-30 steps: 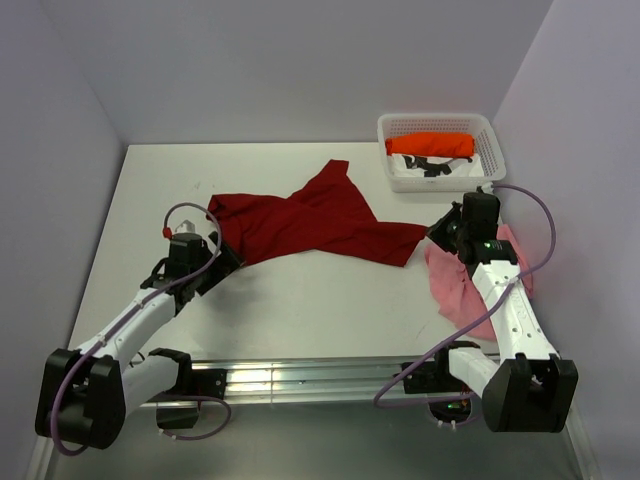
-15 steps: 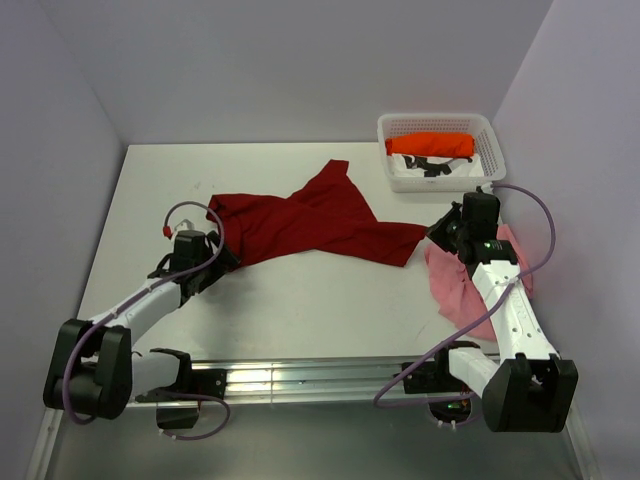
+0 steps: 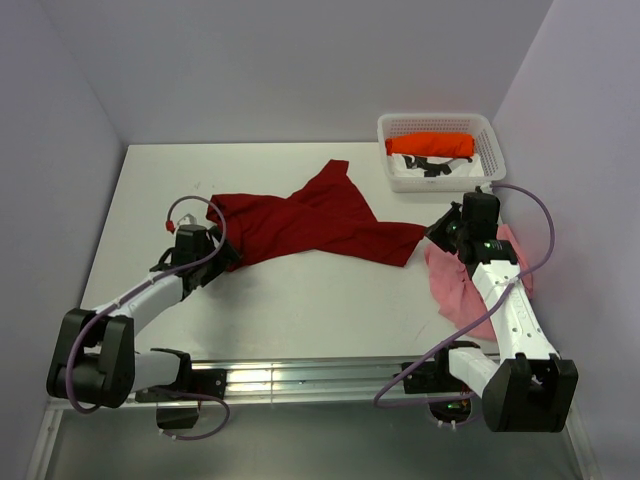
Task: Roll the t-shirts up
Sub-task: Flatten the tshirt
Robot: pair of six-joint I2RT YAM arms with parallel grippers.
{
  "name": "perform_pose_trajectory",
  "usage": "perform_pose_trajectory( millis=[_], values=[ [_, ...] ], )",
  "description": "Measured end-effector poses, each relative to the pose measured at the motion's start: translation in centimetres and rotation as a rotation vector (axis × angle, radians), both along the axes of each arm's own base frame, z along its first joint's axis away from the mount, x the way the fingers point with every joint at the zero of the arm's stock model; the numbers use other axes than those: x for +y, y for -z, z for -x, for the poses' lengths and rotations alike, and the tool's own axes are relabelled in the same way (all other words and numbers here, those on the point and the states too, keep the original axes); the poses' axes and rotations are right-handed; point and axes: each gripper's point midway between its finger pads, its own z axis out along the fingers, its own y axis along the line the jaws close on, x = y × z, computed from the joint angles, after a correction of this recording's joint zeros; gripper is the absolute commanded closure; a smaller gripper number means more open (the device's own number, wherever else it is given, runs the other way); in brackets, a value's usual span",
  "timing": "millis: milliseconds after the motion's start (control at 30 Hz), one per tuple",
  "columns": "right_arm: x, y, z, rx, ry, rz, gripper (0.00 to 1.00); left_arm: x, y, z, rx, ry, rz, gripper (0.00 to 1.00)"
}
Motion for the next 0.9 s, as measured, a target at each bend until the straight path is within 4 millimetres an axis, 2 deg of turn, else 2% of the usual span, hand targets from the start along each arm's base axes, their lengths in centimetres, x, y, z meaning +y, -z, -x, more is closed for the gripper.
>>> perform_pose_trajectory(
  millis=[233, 333, 533, 900],
  values=[
    [0.1, 0.0, 0.0, 0.001, -0.003, -0.003, 1.00, -0.7, -1.8, -0.1, -0.043, 0.003, 0.056, 0.18],
    [0.1, 0.0, 0.0, 0.001, -0.003, -0.003, 1.00, -0.8, -2.0, -0.2, -0.046, 0.000, 0.061, 0.21],
    [0.1, 0.0, 0.0, 0.001, -0.004, -0.003, 1.00, -1.3, -1.9, -0.4, -0.036, -0.008, 0.097, 0.25],
    [0.1, 0.0, 0.0, 0.001, -0.006, -0.005, 1.00, -1.7, -0.6, -0.9, -0.005, -0.017, 0.118, 0.31]
  ],
)
